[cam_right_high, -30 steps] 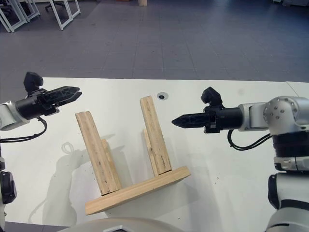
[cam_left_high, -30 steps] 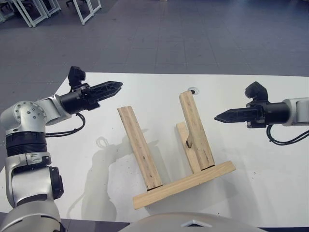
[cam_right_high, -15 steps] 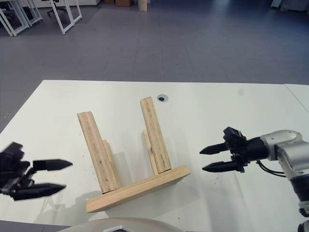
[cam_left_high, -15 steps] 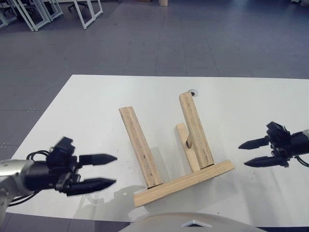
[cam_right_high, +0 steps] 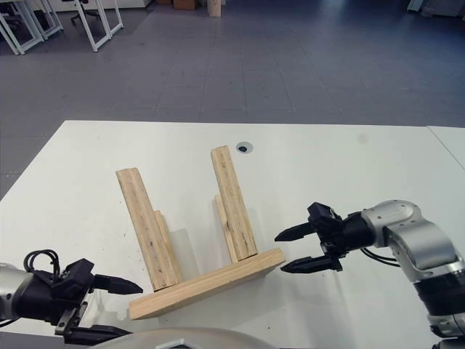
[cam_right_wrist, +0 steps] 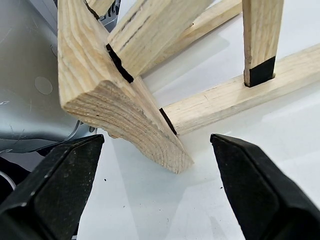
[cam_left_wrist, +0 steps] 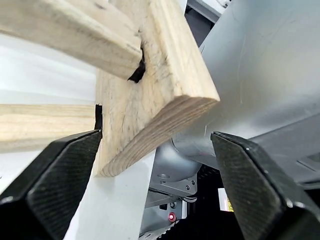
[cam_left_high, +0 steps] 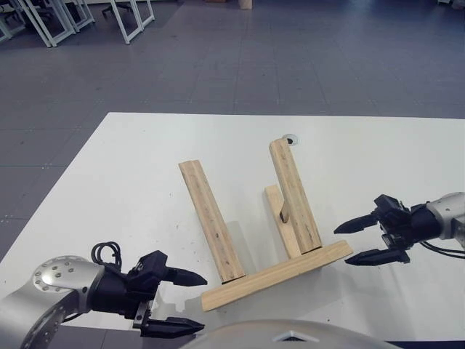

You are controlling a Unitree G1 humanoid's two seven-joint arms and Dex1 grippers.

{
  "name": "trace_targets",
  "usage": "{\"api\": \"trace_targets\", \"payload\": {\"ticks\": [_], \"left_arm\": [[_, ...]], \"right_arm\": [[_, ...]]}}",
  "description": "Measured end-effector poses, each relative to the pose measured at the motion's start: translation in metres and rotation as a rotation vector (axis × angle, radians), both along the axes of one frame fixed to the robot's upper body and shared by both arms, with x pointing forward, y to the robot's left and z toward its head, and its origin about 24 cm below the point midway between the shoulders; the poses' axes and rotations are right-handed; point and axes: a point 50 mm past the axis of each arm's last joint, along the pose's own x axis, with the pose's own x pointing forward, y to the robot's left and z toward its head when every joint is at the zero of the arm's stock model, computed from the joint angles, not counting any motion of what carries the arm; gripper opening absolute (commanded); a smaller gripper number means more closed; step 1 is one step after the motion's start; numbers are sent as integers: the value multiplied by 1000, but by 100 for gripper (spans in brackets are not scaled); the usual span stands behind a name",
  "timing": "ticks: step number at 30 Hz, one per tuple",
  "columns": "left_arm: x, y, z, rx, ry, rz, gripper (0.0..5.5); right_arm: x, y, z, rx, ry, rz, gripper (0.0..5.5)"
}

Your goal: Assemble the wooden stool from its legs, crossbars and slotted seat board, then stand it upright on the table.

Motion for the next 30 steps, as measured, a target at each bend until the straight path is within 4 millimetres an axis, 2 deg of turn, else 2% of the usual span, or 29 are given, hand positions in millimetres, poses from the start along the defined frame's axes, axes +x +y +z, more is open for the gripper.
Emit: {"api": "trace_targets", "payload": {"ticks": [8,12,19,22,24,30], "left_arm": [[10,-17,-19,56,-91,48,404],[19,-13,-29,124,-134,98,346],[35,-5,-30,145,-174,141,236],[38,-8,-27,104,-180,149,194],[42,-9,-25,100,-199,162,187],[46,-9,-20,78,-212,169,185]], "right_arm": [[1,3,3,9,-6,-6,394],[-1,4,7,30,-6,4,394],[-18,25,4,79,-4,62,394],[-22,34,-4,75,-32,40,394],[-26,39,-15,56,-34,32,394],[-32,31,-38,-23,-53,14,394]]}}
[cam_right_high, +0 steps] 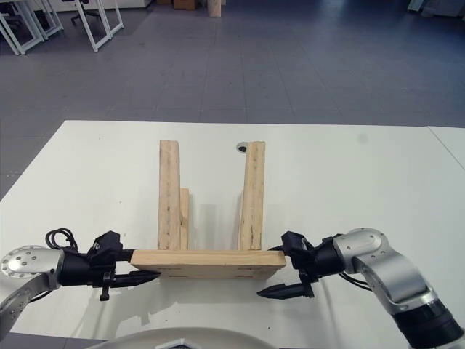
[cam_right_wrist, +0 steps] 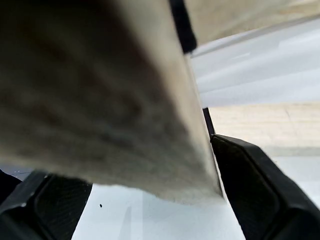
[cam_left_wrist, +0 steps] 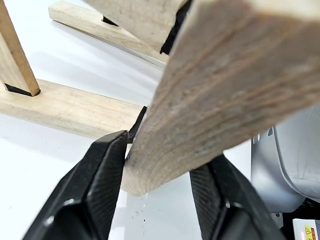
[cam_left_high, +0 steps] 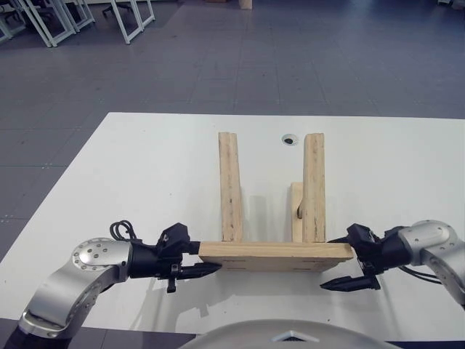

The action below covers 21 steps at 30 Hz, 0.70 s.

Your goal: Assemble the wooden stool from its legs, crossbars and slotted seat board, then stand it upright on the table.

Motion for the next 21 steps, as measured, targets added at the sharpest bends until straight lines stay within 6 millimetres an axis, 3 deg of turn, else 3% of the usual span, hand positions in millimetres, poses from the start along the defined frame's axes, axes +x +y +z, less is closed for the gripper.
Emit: {"api": "trace_targets", "payload": {"ticks": [6,12,17,21], "left_arm": [[-1,-1,2,-35,27,-4,182],[-2,-1,1,-43,34,-11,177],[-2,4,5,-65,39,-38,161],[0,6,9,-86,42,-52,158]], "right_arm": [[2,-2,-6,-14,2,-21,304],[14,1,12,28,37,-46,198],[20,7,41,56,62,-29,184],[20,7,50,63,96,-24,182]]}}
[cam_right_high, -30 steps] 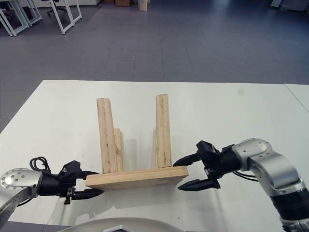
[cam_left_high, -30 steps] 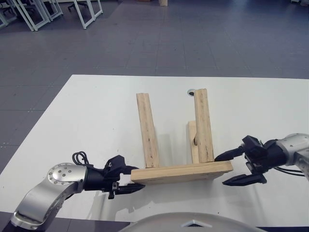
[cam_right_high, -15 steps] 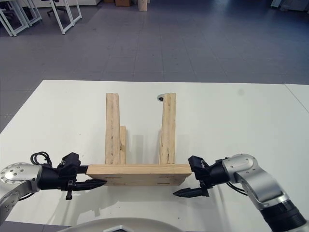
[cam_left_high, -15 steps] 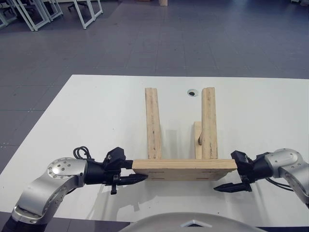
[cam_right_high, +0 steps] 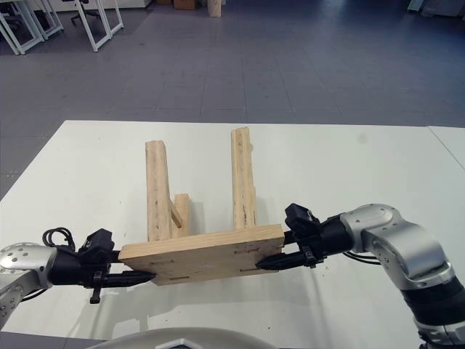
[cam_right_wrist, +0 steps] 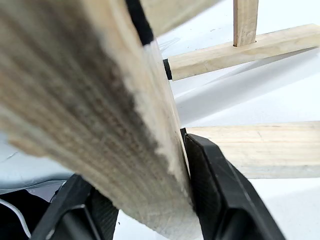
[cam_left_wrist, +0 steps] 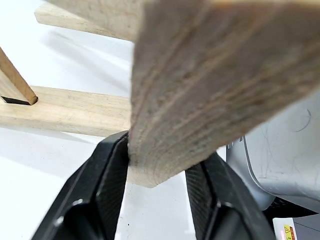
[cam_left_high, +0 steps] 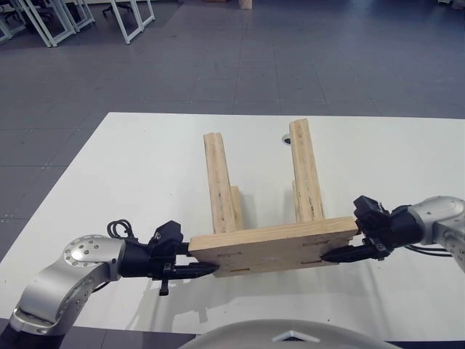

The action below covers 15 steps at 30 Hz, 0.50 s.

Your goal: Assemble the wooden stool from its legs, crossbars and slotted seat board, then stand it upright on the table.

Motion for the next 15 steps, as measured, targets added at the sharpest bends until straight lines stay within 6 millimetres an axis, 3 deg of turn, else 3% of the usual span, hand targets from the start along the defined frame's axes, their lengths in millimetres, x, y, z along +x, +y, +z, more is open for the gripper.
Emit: {"api": "trace_targets", "payload": {"ticks": [5,9,15], "left_arm": [[12,0,22,-57,37,4,158],[21,3,38,-29,164,44,158],[30,8,63,-142,364,74,158]], "right_arm": [[-5,-2,9,-37,115,-15,182],[5,3,22,-26,104,-117,182],[11,1,49,19,282,-155,182]]}}
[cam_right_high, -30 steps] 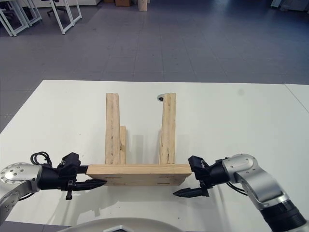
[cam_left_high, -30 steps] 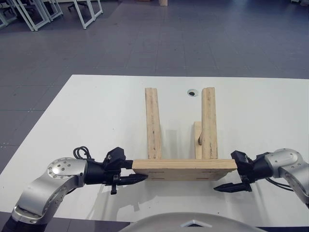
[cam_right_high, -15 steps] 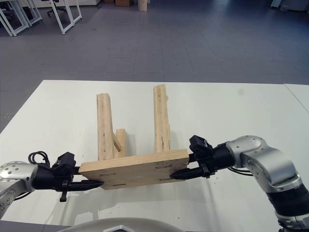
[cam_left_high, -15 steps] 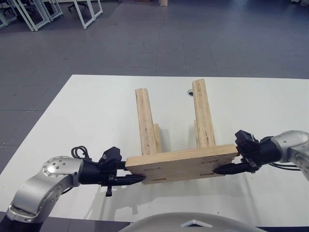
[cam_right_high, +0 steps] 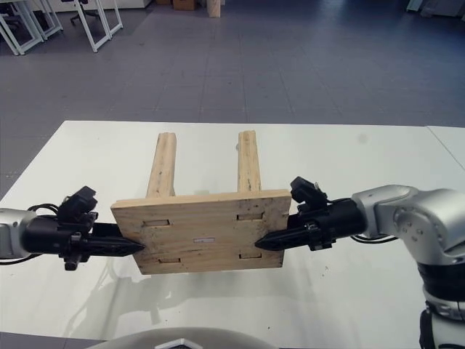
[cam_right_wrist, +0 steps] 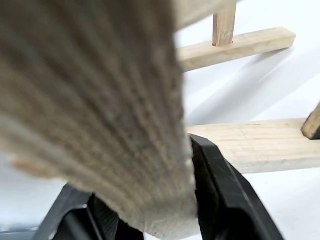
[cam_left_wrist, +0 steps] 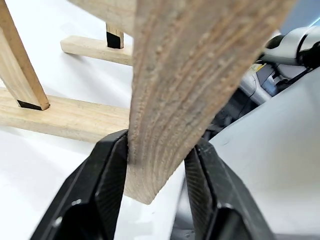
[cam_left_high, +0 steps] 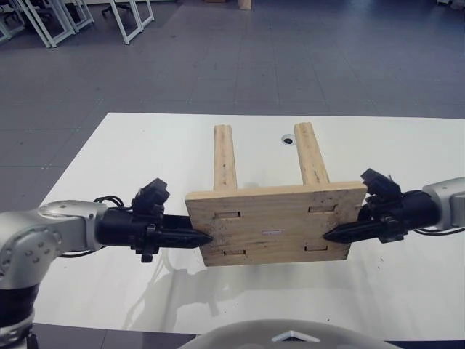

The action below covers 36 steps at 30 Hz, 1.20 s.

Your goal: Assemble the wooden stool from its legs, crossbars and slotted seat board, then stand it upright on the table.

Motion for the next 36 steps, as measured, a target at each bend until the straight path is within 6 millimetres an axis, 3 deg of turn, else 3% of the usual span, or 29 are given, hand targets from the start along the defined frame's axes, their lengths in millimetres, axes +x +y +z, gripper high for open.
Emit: {"api": "trace_targets", "payload": {"ticks": [8,14,19,21,22,33,36], "left_arm": [[-6,-5,18,-219,173,-149,158],[21,1,28,-317,386,-138,158],[45,2,22,-356,484,-61,158],[50,1,21,-356,494,-46,158],[53,1,20,-363,500,-34,183],[74,7,11,-386,447,135,334],[74,13,14,-392,437,151,377]], "right_arm": [[7,-3,17,214,451,76,182],[21,1,22,240,725,60,182],[31,-2,16,221,901,-6,182],[38,-4,16,220,933,-44,182],[43,-4,15,228,941,-66,182],[66,-12,8,268,931,-226,358],[69,-17,10,281,909,-253,380]]}}
